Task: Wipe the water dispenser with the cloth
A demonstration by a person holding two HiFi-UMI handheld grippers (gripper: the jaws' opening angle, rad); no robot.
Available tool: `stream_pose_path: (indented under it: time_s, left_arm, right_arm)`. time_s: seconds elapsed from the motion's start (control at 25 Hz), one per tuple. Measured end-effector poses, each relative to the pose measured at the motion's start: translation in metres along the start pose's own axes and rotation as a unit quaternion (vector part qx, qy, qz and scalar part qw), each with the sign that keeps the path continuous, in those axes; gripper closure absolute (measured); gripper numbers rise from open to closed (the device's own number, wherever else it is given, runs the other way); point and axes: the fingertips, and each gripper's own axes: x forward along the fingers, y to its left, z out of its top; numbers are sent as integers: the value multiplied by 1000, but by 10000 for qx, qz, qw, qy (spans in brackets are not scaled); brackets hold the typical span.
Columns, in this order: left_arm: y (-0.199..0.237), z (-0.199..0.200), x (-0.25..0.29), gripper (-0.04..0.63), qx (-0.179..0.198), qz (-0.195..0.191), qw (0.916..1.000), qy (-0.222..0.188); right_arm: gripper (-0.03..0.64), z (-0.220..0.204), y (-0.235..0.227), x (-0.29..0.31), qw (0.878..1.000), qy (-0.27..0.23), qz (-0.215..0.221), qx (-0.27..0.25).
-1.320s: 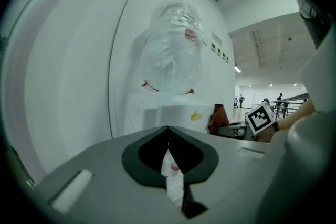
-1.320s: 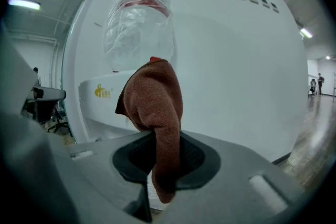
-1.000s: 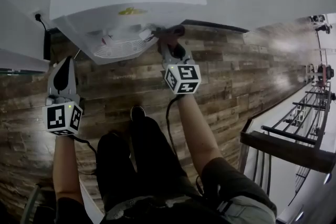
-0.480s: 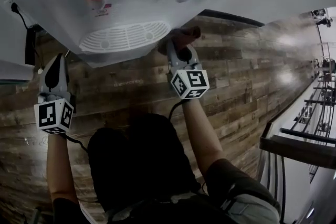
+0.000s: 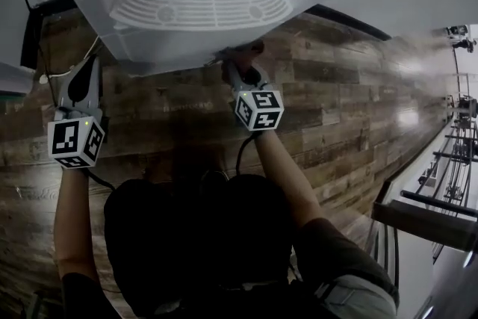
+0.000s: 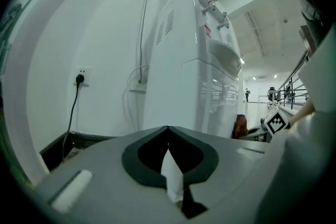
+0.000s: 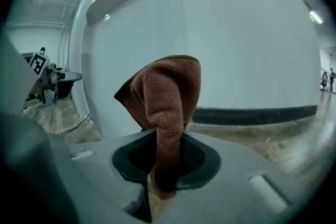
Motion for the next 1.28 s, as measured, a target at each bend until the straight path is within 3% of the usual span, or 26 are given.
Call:
stream_pose_path:
  time_s: [0.2, 0.28, 0.36, 0.44, 0.52, 0.6, 0.72, 0.92, 1.12, 1.28]
  left_arm:
    - [2, -33, 3, 577, 179, -34, 9996, 221]
    - [3, -45, 6, 577, 98, 7, 9995, 295]
    - [4, -47, 4, 575, 14, 61, 9995, 317]
    - [1, -32, -3, 577, -16, 30, 9998, 176]
    - [-5, -1, -10, 577, 29, -97, 9998, -177]
    - [-11, 25, -12, 577, 146, -160, 9989, -418]
    - [-17, 45, -10, 577, 180, -202, 9980, -569]
    - [-19, 52, -18, 577, 254, -201, 9978, -581]
    - [-9, 46, -34, 577, 224, -97, 9976, -643]
    - [-1, 38, -46, 577, 166, 48, 9986, -504]
  right_arm:
    - [552, -70, 7, 32, 9958, 903, 121, 21]
    - [552, -79, 5, 29, 9951, 970, -69, 160]
    - [554, -55, -5, 5, 9965, 425, -529, 494]
    - [554, -4, -16, -34, 9898, -449, -1026, 885]
    - [554, 57, -23, -69, 9773, -1336, -1357, 927]
    - [554, 110, -21, -88, 9671, -1999, -1394, 735]
    - [554, 149, 4, -83, 9686, -2216, -1087, 286]
    - [554, 158, 48, -73, 9748, -2097, -759, -93]
    - [554, 152, 133, -50, 9810, -1821, 540, -395]
    - [554, 148, 199, -26, 9750, -1631, 1378, -620]
